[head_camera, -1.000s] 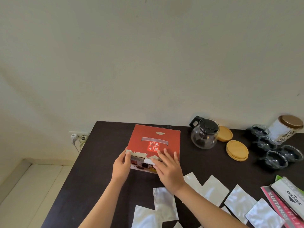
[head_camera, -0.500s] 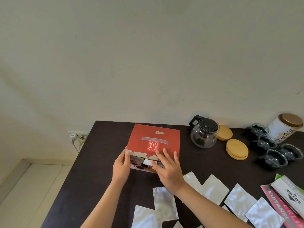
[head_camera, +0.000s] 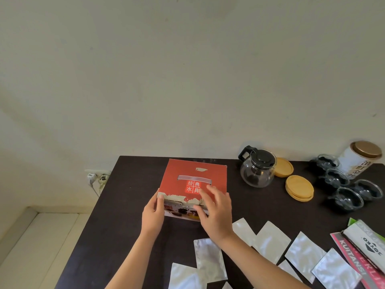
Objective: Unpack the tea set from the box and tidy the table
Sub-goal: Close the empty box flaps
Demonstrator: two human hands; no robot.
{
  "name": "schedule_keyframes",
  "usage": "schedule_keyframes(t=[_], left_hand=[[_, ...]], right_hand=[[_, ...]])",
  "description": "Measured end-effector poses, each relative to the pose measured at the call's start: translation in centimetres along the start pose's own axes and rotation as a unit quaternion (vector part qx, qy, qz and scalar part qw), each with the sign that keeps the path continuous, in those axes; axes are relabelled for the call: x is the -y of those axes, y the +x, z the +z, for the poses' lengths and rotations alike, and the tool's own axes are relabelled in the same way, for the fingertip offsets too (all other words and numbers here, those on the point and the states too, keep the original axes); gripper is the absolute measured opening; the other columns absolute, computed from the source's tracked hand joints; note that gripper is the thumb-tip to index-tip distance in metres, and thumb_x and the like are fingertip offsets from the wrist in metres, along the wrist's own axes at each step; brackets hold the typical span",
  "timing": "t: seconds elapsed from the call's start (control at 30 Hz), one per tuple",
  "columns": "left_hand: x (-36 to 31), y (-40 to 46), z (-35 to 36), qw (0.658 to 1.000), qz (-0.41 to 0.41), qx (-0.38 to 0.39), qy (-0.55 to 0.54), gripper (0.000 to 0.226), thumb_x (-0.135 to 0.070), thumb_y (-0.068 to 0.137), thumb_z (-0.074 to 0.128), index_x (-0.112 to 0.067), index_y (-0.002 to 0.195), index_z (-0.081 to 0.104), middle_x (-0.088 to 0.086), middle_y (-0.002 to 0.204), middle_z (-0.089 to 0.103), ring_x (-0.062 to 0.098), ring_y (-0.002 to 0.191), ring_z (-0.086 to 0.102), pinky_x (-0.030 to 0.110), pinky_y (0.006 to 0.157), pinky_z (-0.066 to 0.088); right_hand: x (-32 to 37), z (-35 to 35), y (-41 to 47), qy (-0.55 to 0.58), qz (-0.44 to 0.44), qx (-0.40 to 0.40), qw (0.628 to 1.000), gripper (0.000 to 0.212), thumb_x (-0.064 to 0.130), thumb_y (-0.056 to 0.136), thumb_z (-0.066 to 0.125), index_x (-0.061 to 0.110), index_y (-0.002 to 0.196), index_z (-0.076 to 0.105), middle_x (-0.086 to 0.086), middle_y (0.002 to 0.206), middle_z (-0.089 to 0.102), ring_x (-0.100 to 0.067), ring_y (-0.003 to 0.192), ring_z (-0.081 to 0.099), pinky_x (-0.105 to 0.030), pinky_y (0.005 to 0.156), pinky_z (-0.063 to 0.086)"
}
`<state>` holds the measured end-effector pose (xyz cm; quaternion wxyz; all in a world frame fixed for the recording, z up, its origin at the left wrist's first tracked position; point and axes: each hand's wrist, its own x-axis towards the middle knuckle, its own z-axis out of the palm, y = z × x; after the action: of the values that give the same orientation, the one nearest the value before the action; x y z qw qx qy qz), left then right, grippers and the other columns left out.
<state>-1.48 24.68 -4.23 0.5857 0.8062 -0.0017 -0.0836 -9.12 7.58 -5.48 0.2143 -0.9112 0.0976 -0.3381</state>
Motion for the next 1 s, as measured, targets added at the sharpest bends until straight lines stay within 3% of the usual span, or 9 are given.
schedule_keyframes(t=[0.13, 0.23, 0.33, 0.5, 0.6, 0.73, 0.87, 1.0], left_hand=[[0.1, 0.1, -0.2, 1.0, 0.003, 0.007, 0.001, 0.041, -0.035, 0.098, 0.04, -0.02, 0.136, 0.05, -0.003, 0.126, 0.06, 0.014, 0.117, 0.054, 0.032, 0.099, 0.045], [0.2, 0.4, 0.0, 1.0, 0.007, 0.006, 0.005, 0.039, -0.032, 0.099, 0.041, -0.021, 0.135, 0.05, -0.003, 0.125, 0.061, 0.013, 0.116, 0.055, 0.031, 0.099, 0.046], [-0.2, 0.6, 0.4, 1.0, 0.02, 0.004, 0.01, 0.038, -0.029, 0.099, 0.041, -0.018, 0.134, 0.052, -0.006, 0.119, 0.062, 0.008, 0.108, 0.056, 0.02, 0.089, 0.047], [-1.8, 3.3, 1.4, 1.0, 0.024, 0.014, 0.01, 0.037, -0.028, 0.1, 0.04, -0.02, 0.135, 0.052, -0.006, 0.119, 0.064, 0.007, 0.11, 0.057, 0.024, 0.092, 0.048], [-3.2, 6.0, 2.3, 0.998, 0.03, 0.035, 0.031, 0.035, -0.028, 0.1, 0.039, -0.023, 0.132, 0.053, -0.009, 0.112, 0.065, 0.007, 0.106, 0.058, 0.019, 0.083, 0.046], [-4.3, 9.0, 3.3, 0.998, 0.024, 0.027, 0.045, 0.037, -0.029, 0.101, 0.037, -0.022, 0.134, 0.051, -0.006, 0.112, 0.063, 0.011, 0.104, 0.057, 0.023, 0.085, 0.046], [-3.9, 10.5, 3.6, 0.996, 0.025, 0.034, 0.083, 0.037, -0.032, 0.1, 0.036, -0.022, 0.133, 0.05, -0.005, 0.109, 0.062, 0.012, 0.101, 0.057, 0.022, 0.08, 0.045], [-3.4, 10.8, 3.8, 0.994, 0.029, 0.034, 0.101, 0.038, -0.035, 0.1, 0.035, -0.02, 0.132, 0.049, -0.001, 0.109, 0.063, 0.014, 0.098, 0.058, 0.024, 0.076, 0.046]], right_hand=[[0.2, -0.6, 0.3, 0.006, 0.188, 0.058, 0.98, 0.102, 0.058, 0.062, 0.08, 0.018, 0.144, 0.033, -0.017, 0.15, 0.031, -0.033, 0.137, 0.031, -0.061, 0.108, 0.022], [-0.1, -0.6, 0.1, 0.127, 0.284, 0.118, 0.943, 0.122, 0.066, 0.063, 0.074, 0.02, 0.152, 0.005, -0.008, 0.157, 0.015, -0.025, 0.143, 0.023, -0.047, 0.109, 0.037], [-1.0, -0.3, 0.6, 0.164, 0.284, 0.123, 0.937, 0.122, 0.072, 0.061, 0.068, 0.021, 0.153, 0.005, -0.003, 0.154, 0.025, -0.018, 0.139, 0.033, -0.037, 0.102, 0.047], [-2.3, 0.0, 4.0, 0.166, 0.269, 0.119, 0.941, 0.118, 0.058, 0.066, 0.077, 0.019, 0.153, 0.007, -0.003, 0.154, 0.027, -0.018, 0.14, 0.032, -0.034, 0.106, 0.04], [-3.5, 0.5, 6.8, 0.17, 0.27, 0.118, 0.94, 0.114, 0.053, 0.068, 0.079, 0.019, 0.153, 0.011, -0.002, 0.151, 0.031, -0.017, 0.137, 0.034, -0.03, 0.104, 0.037], [-4.7, 1.8, 10.0, 0.177, 0.266, 0.13, 0.939, 0.106, 0.062, 0.063, 0.076, 0.026, 0.147, 0.023, 0.004, 0.138, 0.043, -0.012, 0.126, 0.045, -0.035, 0.101, 0.046], [-5.8, 3.4, 11.3, 0.16, 0.272, 0.166, 0.934, 0.115, 0.083, 0.058, 0.061, 0.027, 0.148, 0.019, 0.005, 0.142, 0.041, -0.014, 0.13, 0.043, -0.044, 0.101, 0.047], [-5.8, 3.8, 11.2, 0.144, 0.277, 0.167, 0.935, 0.121, 0.088, 0.057, 0.052, 0.024, 0.151, 0.011, 0.001, 0.149, 0.034, -0.018, 0.135, 0.038, -0.044, 0.104, 0.045]])
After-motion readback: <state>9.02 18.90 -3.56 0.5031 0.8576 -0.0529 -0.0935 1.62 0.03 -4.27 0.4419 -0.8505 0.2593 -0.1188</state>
